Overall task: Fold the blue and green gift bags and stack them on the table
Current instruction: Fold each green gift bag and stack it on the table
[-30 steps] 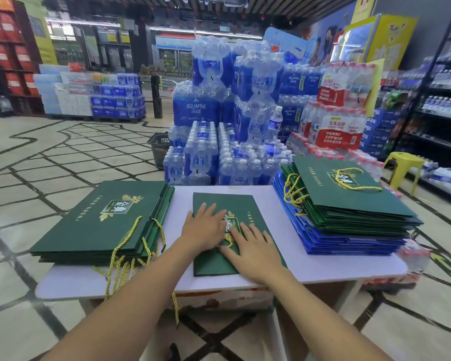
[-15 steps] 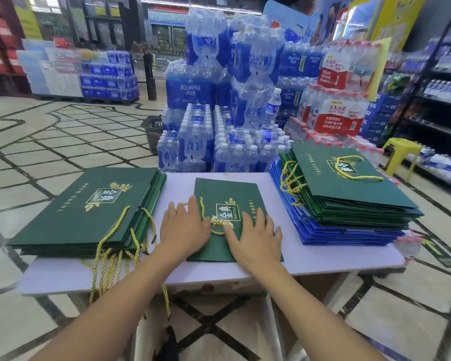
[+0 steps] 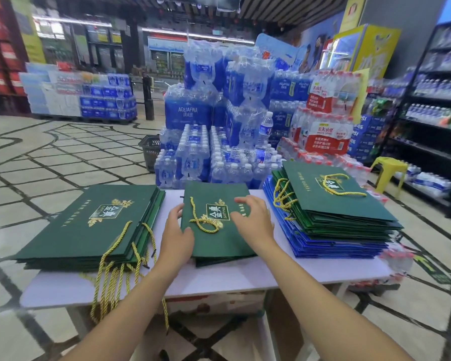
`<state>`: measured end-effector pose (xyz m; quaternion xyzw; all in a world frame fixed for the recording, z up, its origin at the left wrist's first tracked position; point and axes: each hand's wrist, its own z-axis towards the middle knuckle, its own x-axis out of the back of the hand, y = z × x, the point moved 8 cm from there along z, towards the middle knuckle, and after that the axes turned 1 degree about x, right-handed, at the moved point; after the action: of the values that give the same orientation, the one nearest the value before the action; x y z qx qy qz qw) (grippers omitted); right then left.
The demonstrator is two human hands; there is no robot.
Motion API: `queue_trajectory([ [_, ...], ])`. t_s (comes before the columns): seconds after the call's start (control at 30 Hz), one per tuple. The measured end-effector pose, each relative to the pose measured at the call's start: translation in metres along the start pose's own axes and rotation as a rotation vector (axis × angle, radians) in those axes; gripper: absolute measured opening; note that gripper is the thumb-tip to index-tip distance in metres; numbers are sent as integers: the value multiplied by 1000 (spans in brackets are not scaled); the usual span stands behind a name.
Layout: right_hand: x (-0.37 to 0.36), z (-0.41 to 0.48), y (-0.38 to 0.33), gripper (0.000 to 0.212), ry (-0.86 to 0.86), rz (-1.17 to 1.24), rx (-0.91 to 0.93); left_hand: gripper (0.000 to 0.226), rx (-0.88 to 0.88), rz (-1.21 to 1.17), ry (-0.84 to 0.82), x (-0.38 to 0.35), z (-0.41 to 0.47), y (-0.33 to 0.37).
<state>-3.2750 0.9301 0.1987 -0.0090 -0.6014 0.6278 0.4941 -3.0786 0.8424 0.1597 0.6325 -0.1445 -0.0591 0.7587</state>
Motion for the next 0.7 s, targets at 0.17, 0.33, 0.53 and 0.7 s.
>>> queue_trajectory([
  [0.17, 39, 24, -61, 24, 30, 30, 178, 55, -35, -192, 92, 10, 15, 47],
  [0.33, 123, 58, -95, 18, 143, -12, 290, 62, -169, -191, 70, -29, 35, 124],
  [0.53, 237, 91, -55, 20, 224, -81, 207, 61, -252, -112, -170, -141, 35, 192],
  [0.7, 282, 99, 24, 21, 255, -173, 58, 63, -191, -40, -317, -222, 24, 179],
])
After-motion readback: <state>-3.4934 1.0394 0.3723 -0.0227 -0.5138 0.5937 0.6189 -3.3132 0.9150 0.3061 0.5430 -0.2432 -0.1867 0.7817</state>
